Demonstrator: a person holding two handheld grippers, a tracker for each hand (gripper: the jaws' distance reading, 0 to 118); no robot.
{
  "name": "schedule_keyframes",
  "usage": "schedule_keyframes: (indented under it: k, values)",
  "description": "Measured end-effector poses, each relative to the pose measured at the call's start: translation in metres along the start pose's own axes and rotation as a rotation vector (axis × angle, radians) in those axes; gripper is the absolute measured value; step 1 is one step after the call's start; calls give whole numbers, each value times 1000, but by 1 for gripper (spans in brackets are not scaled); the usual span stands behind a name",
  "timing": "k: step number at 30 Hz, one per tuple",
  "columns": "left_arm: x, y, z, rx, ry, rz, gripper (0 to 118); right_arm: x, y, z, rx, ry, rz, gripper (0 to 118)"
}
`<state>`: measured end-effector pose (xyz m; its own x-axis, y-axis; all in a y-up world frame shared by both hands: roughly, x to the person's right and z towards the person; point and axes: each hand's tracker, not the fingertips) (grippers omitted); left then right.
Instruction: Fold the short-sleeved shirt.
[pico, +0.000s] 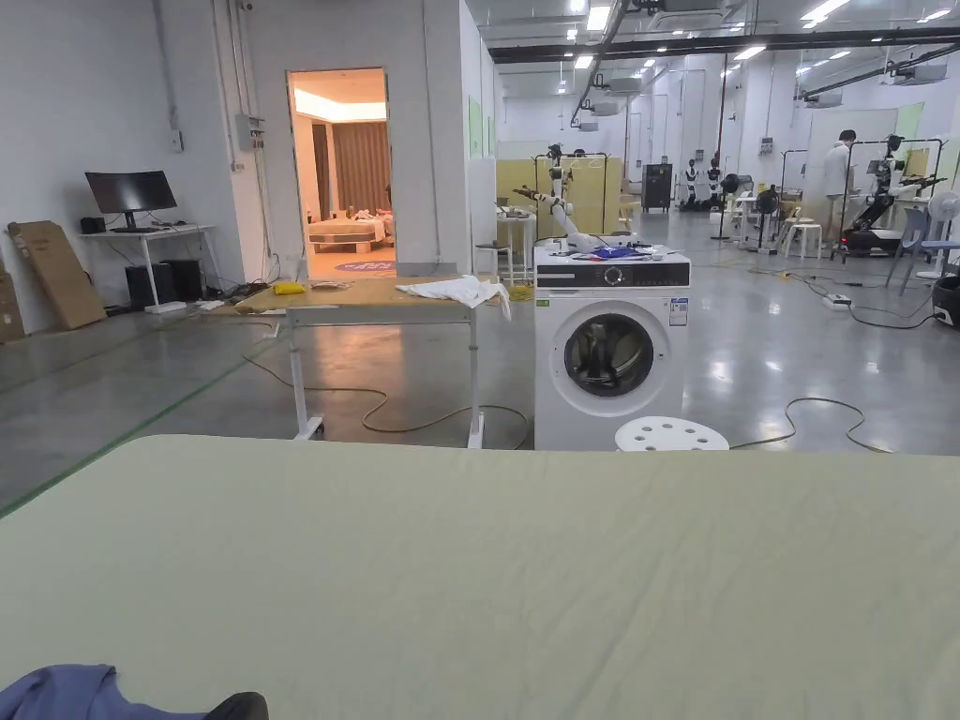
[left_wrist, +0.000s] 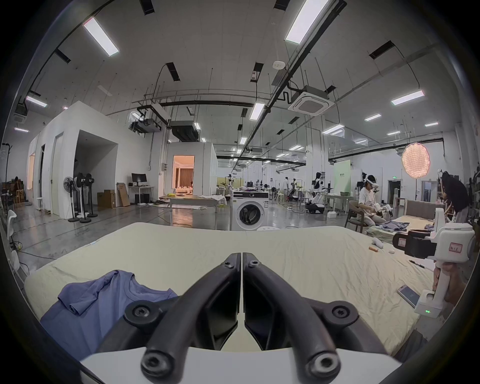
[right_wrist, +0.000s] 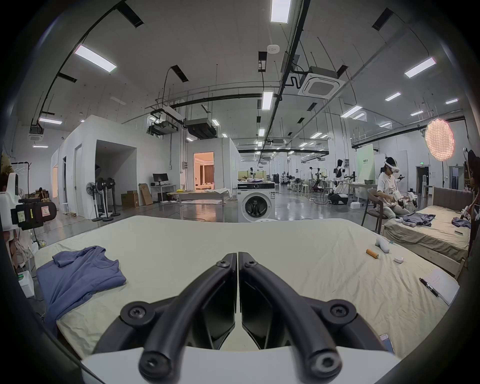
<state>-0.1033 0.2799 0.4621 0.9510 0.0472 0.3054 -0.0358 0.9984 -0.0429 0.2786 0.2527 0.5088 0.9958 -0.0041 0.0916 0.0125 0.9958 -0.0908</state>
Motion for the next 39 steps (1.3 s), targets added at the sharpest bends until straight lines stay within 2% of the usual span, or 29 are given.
schedule_keyframes:
  k: [4, 11, 18, 21, 24, 26, 29, 30, 33, 34, 35, 36, 37, 38, 39]
  values:
    - [0, -1, 1, -1, 6, -14, 1, -3, 1, 0, -2, 9, 15, 0]
    - [-7, -1, 11, 3, 49, -41, 1, -31, 5, -7, 8, 73, 41, 0]
    - [-22, -2, 29, 1, 117, -62, 1, -62, 3, -23, 18, 174, 34, 0]
    - [-32, -3, 43, -9, 188, -82, 1, -80, 1, -32, 7, 246, 0, 0]
    - [-44, -4, 57, -17, 260, -102, 1, -100, -2, -41, 4, 299, 1, 0]
    - [-53, -6, 63, -28, 288, -110, 10, -113, -2, -45, -2, 333, 4, 0]
    - [-72, -13, 67, -57, 293, -105, 17, -126, -5, -45, -1, 383, 15, 0]
    - [-78, -16, 66, -76, 293, -102, 23, -129, -6, -44, -2, 391, 24, 0]
    - [-102, -29, 52, -180, 262, -98, 58, -133, -12, -41, -19, 422, 60, 0]
    - [-111, -37, 42, -204, 259, -105, 64, -133, -15, -40, -34, 439, 70, 0]
    - [-124, -46, 28, -261, 249, -114, 64, -133, -20, -39, -56, 464, 81, 0]
    - [-138, -54, 15, -307, 239, -112, 73, -133, -24, -38, -69, 468, 85, 0]
    - [-151, -62, -2, -353, 224, -86, 92, -134, -29, -36, -84, 462, 90, 0]
    - [-166, -72, -22, -411, 205, -64, 102, -134, -34, -35, -108, 459, 99, 0]
    - [-180, -83, -40, -449, 192, -45, 105, -134, -39, -33, -130, 455, 106, 0]
